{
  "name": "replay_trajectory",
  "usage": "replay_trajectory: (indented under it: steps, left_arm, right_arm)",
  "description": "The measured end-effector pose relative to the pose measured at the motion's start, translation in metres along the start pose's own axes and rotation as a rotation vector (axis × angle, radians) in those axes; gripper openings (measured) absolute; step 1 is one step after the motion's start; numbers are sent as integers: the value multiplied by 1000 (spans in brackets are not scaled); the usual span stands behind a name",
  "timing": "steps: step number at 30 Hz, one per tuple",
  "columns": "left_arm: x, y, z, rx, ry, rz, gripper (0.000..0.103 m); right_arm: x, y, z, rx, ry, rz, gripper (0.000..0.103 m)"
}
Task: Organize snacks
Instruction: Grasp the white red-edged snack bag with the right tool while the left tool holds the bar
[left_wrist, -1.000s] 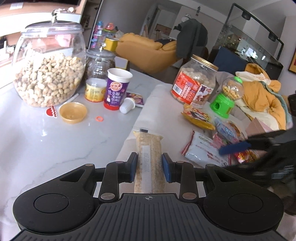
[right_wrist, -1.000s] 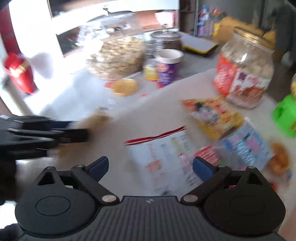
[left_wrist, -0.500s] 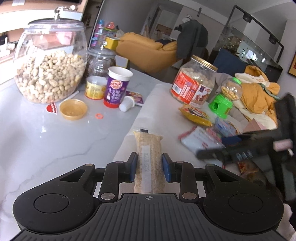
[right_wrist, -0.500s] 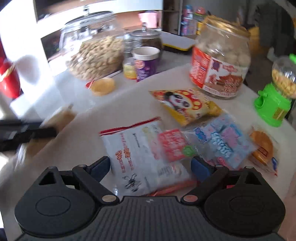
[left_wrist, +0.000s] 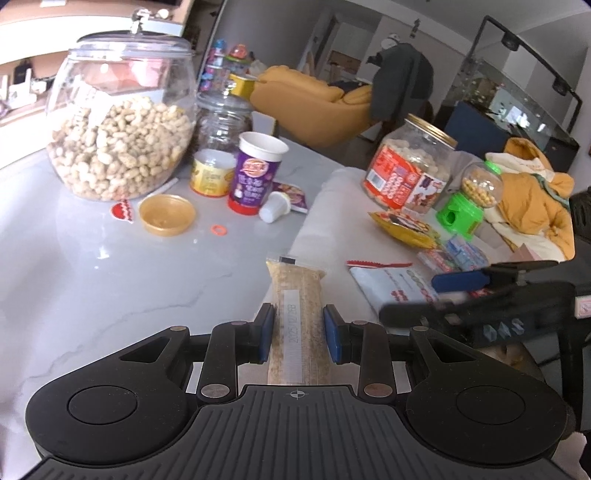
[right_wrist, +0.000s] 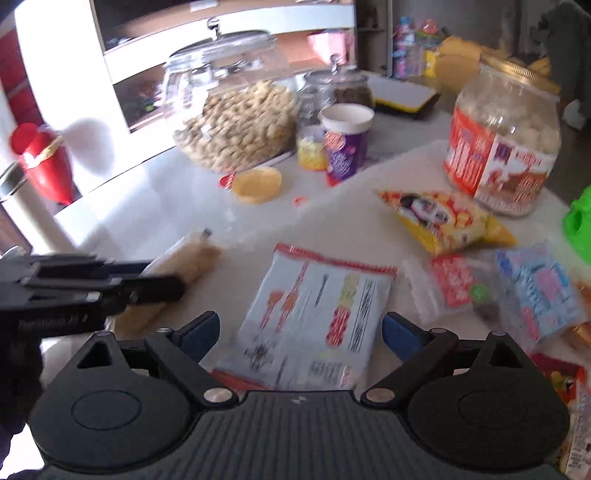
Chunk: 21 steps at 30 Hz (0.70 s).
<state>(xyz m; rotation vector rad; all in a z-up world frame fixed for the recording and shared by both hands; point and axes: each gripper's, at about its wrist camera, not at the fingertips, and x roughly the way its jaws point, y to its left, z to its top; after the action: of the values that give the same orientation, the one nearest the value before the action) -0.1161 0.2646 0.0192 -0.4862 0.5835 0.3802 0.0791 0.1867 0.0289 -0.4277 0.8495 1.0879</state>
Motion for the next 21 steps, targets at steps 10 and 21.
replay_trajectory:
  steps: [10, 21]
  left_arm:
    - [-11, -52, -12, 116, 36, -52, 34]
    - [-8, -227, -55, 466, 118, -364, 34]
  right_arm:
    - [-37, 4, -22, 61, 47, -70, 78]
    - [-200, -57, -146, 215, -91, -379, 78]
